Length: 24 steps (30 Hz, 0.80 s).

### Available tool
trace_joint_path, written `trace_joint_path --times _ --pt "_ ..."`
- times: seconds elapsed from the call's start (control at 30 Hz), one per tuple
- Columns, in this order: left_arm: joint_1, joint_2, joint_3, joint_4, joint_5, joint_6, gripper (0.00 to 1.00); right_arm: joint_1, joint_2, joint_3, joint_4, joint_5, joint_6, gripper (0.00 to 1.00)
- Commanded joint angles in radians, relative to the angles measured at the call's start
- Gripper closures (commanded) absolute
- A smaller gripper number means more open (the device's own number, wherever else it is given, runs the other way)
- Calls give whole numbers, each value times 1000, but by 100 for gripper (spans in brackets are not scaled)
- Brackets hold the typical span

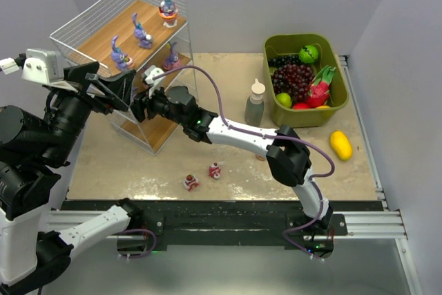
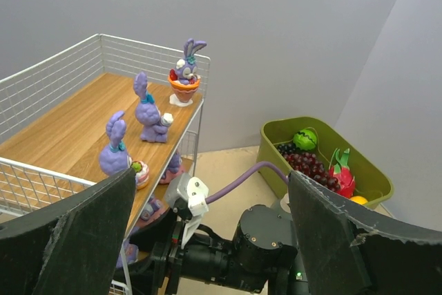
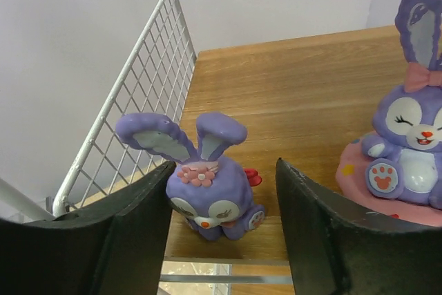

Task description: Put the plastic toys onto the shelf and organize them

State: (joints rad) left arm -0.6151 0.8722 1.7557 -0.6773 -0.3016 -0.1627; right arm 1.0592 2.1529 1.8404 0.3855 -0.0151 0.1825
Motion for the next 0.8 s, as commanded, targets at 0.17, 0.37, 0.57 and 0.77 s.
trace_joint_path --times 0.17,0.37,0.57,0.77 --pt "3 8 10 2 -13 14 5 12 -80 -9 0 -19 -2 30" --pt "5 8 11 -1 -13 14 5 12 -103 -36 15 -25 -8 20" --pt "3 8 11 -1 -11 11 5 10 -143 -95 47 -51 -26 15" --pt "3 10 13 -1 -7 9 5 12 -178 -142 59 -103 -40 15"
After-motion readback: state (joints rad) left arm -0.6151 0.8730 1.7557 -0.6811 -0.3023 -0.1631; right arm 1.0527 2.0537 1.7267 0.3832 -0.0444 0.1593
